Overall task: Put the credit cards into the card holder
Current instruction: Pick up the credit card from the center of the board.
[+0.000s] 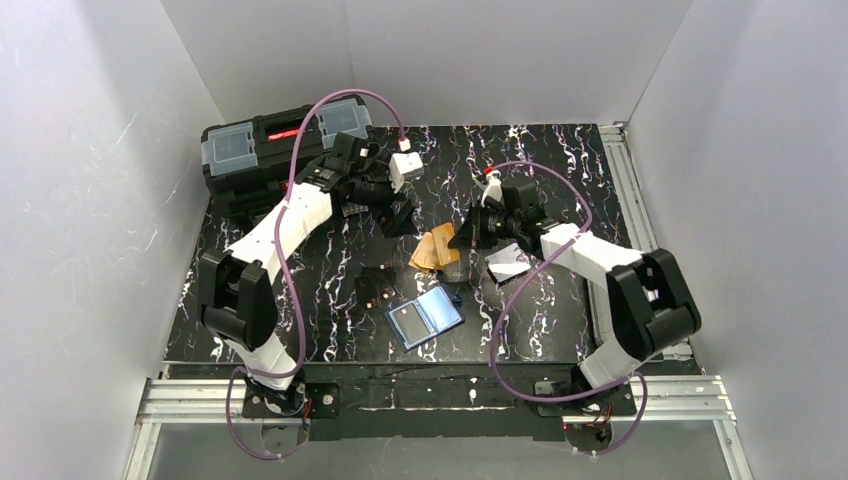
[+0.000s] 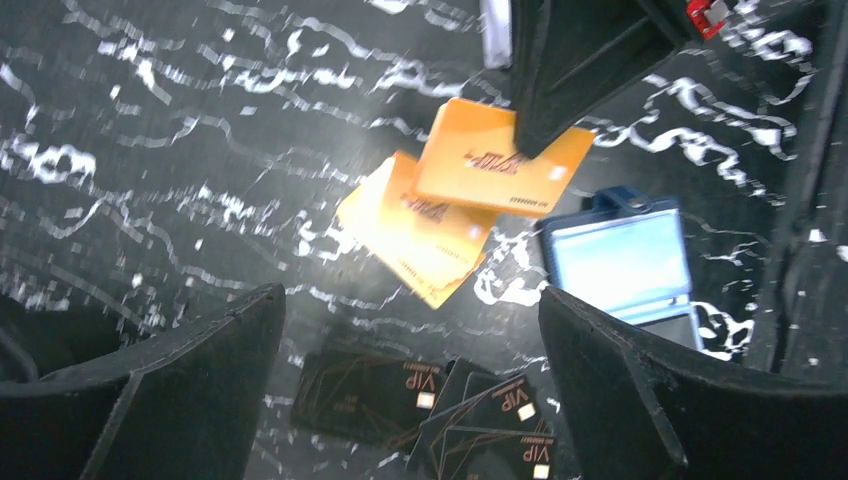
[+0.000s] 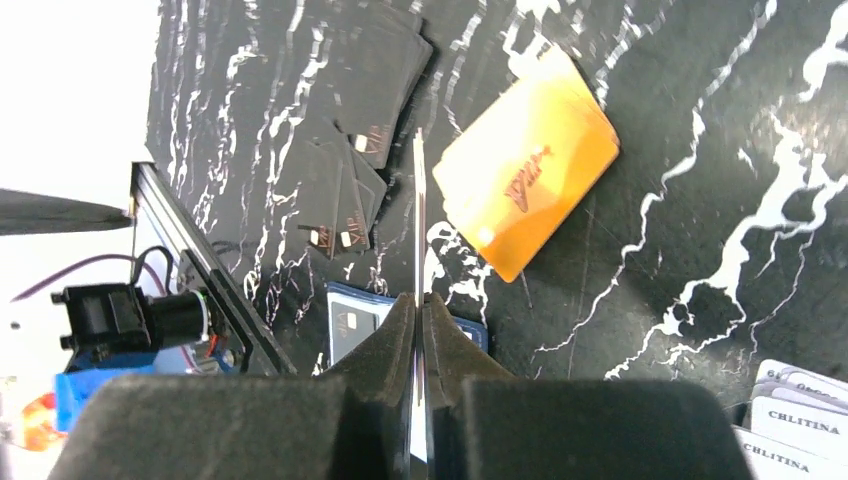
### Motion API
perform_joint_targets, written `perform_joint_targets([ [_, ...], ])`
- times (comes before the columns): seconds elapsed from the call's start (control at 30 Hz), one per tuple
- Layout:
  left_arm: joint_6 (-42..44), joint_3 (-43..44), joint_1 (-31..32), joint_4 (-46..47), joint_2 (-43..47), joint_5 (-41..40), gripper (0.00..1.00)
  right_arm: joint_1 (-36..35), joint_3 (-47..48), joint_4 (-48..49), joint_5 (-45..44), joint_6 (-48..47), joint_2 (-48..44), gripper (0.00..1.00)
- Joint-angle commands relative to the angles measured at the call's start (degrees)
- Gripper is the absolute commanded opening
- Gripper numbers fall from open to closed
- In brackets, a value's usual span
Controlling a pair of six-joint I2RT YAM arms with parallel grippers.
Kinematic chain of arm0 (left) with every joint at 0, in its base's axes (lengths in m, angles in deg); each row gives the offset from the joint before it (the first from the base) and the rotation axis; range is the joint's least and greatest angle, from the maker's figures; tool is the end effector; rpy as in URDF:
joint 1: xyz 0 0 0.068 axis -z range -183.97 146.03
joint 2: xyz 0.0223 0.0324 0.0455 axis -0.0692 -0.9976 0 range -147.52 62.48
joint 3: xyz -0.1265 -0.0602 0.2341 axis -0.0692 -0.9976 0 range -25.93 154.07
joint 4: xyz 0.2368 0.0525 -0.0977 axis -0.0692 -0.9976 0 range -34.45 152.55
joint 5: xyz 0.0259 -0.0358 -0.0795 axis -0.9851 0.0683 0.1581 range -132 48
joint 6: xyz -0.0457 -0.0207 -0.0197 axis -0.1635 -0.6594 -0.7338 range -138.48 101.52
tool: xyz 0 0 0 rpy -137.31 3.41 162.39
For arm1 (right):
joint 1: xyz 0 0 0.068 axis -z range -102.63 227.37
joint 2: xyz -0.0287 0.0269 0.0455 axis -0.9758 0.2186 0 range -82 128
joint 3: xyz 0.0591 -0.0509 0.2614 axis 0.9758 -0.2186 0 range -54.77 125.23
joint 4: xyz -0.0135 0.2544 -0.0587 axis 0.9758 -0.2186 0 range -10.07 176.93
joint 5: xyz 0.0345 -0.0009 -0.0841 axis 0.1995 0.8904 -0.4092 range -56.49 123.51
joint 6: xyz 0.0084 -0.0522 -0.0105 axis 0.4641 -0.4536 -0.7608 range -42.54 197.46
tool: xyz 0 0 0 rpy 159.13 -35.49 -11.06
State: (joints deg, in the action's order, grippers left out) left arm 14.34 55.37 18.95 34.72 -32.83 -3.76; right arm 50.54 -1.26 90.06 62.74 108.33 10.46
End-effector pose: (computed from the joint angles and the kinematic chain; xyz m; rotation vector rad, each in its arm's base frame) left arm 0.3346 -0.1655 0.3073 1.3129 1.7629 -0.6666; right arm 0.2997 0.1711 0.2085 -0.2268 2.3220 1.0993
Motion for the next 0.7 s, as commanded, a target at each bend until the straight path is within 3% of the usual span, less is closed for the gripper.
perform_joint_targets([
  [0.0,1.3,1.4,-1.2,-1.5,-1.0,14.1,0.98,-1.8,2.1,0.9,0.8,-9.9,-8.1,0.01],
  [0.4,9.0,11.0,-1.3,-13.2,-6.0,26.8,0.95,-5.5,6.1,-2.7,4.3,-16.1,-12.7,0.01],
  [0.67,19.9,17.1,-1.2,-29.4,-9.3,30.5,0.56,-6.0,8.1,-4.4,2.6,-16.9,-12.9,0.01],
])
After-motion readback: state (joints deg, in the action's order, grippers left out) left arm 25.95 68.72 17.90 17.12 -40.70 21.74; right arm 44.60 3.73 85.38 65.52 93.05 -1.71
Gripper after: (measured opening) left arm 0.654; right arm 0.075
